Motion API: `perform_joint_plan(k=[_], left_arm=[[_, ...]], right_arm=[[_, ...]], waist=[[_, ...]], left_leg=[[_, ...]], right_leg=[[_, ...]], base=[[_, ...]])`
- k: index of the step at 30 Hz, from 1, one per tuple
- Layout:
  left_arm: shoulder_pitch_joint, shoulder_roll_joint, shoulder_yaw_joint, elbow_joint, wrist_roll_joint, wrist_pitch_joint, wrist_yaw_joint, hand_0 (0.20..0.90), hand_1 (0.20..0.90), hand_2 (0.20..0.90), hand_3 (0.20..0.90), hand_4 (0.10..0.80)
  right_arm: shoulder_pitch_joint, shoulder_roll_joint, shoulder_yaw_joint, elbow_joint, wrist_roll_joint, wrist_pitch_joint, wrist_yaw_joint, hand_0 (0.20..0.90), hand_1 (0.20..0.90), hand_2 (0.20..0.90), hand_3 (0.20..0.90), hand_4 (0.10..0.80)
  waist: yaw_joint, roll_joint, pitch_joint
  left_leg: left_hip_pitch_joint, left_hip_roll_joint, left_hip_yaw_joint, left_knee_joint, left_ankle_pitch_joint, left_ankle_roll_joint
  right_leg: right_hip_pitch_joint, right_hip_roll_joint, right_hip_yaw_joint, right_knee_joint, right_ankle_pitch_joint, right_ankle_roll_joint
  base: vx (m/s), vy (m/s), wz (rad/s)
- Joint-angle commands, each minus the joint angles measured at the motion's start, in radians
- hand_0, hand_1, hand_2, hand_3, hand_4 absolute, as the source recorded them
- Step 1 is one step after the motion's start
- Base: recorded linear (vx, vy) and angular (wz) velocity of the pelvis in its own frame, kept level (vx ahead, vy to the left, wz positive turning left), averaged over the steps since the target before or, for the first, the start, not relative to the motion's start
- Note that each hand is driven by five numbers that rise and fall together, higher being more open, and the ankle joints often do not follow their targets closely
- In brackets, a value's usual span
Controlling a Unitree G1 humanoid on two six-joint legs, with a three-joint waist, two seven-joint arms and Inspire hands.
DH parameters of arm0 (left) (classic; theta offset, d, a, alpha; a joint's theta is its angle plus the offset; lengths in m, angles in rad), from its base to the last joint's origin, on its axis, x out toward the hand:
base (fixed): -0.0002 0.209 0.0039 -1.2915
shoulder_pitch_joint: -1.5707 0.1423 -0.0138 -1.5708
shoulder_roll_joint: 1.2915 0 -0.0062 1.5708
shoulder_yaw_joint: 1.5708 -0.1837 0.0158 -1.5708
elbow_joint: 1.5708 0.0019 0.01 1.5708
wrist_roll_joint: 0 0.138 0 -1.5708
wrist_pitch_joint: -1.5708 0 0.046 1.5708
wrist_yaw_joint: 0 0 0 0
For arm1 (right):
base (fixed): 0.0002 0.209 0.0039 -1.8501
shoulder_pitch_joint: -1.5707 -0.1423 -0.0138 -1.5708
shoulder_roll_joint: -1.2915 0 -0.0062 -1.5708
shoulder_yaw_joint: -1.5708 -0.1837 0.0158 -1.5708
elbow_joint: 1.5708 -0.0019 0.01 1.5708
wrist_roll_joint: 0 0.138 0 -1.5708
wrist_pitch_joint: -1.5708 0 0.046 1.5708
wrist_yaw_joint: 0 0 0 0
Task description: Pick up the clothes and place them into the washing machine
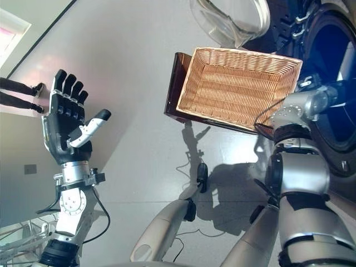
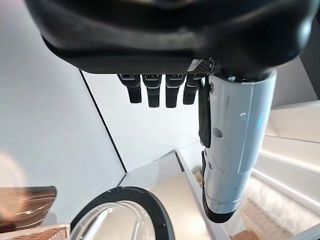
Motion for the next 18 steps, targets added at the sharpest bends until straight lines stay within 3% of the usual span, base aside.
perform_joint_plan(k=[1,14,18], left_arm=[[-0.05,-0.041,0.072,-0.067,-0.004,-0.101,0.01,0.9,0.9,0.9,0.9,0.8],[-0.062,-0.07,0.085,-0.052,-0.021,-0.107,-0.029,0.9,0.9,0.9,0.9,0.8],[-0.061,-0.091,0.082,-0.027,-0.031,-0.1,-0.032,0.9,0.9,0.9,0.9,0.8]], right_arm=[[0.025,0.005,0.057,-0.16,0.011,-0.08,0.08,0.9,0.9,0.9,0.9,0.8],[0.137,0.144,0.048,-0.25,0.08,-0.091,0.188,0.9,0.9,0.9,0.9,0.8],[0.259,0.253,0.058,-0.336,0.07,-0.1,0.205,0.9,0.9,0.9,0.9,0.8]], waist=[[0.01,0.042,-0.048],[0.001,0.02,-0.039],[-0.025,-0.007,-0.032]], left_leg=[[-0.013,0.015,-0.03,0.062,-0.128,-0.086],[-0.003,0.017,-0.025,0.076,-0.117,-0.075],[0.031,0.022,-0.021,0.075,-0.123,-0.071]], right_leg=[[0.081,0.028,-0.023,-0.148,0.057,-0.019],[0.111,0.039,-0.03,-0.174,0.092,-0.027],[0.156,0.056,-0.039,-0.202,0.103,-0.029]], base=[[-0.103,0.035,-0.05],[-0.008,0.002,0.0],[0.008,-0.003,-0.03]])
